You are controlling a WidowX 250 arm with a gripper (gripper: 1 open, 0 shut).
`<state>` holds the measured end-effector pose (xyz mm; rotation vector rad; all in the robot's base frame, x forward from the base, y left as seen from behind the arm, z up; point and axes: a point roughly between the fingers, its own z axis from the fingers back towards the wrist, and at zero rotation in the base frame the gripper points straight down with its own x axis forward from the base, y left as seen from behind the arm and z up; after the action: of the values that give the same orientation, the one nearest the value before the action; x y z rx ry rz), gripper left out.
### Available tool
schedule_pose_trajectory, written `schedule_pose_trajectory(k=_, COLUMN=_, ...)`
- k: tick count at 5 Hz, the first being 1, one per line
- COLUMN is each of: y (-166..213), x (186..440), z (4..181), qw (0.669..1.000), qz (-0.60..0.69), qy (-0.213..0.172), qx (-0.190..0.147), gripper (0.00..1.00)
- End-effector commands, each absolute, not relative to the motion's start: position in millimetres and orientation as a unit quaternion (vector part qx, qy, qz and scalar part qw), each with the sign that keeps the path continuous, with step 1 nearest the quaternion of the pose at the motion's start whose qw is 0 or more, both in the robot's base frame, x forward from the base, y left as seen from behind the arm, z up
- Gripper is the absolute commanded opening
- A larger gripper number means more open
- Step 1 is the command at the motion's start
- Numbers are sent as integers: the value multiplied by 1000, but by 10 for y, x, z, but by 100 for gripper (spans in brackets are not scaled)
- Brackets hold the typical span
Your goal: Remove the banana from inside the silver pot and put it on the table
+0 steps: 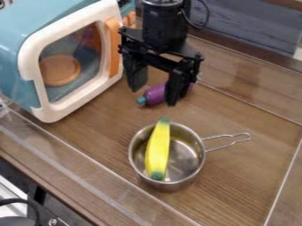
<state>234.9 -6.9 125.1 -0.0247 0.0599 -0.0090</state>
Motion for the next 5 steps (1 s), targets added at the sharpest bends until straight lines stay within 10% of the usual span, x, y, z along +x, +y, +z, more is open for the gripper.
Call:
schedule_pose_trajectory(k=1, y=-130, x=2340, z=1341, qw=1000, qz=10, qy=9, qx=-14, gripper=100)
schedule_pose_trajectory(k=3, y=-150, x=2197, z=1443, qw=1000, qz=-23, qy=6, qx=-15, gripper=100)
schedule_pose_trajectory(k=5, y=-206, x=2150, z=1091, qw=999, qz=40, qy=-1, qx=-17, gripper=100)
